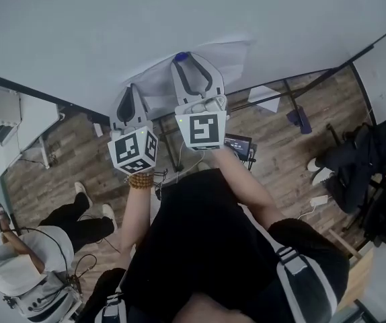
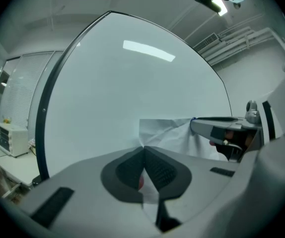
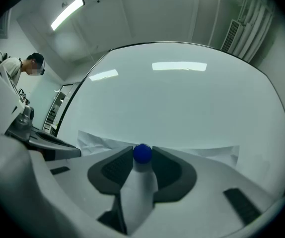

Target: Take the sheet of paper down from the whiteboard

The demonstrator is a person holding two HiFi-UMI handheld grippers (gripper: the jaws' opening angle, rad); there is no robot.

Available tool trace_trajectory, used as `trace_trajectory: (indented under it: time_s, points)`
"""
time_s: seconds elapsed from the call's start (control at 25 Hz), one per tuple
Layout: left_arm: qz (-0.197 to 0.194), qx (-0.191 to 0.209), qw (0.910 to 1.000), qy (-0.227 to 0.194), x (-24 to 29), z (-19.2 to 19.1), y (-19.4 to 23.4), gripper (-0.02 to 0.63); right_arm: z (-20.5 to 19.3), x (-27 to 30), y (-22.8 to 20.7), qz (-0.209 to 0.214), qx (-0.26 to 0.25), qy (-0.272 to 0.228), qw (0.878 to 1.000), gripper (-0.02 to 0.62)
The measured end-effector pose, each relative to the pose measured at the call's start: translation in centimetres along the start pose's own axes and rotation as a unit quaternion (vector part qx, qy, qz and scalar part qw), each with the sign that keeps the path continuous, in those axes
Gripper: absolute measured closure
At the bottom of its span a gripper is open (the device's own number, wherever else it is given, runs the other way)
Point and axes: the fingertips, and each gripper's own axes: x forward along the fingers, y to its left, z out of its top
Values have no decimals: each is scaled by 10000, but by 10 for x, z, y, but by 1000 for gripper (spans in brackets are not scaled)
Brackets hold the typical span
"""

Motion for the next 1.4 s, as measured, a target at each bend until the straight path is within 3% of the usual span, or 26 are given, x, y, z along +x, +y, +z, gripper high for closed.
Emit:
trace_trajectory:
  time_s: [0.4, 1.4]
  points:
    - [155, -281, 9995, 71, 2, -4, 4, 595, -3, 2, 3, 3, -85, 21, 10000, 477]
    - [352, -416, 9985, 56, 1, -2, 1, 595, -9, -2, 0, 29, 108, 2, 9999, 479]
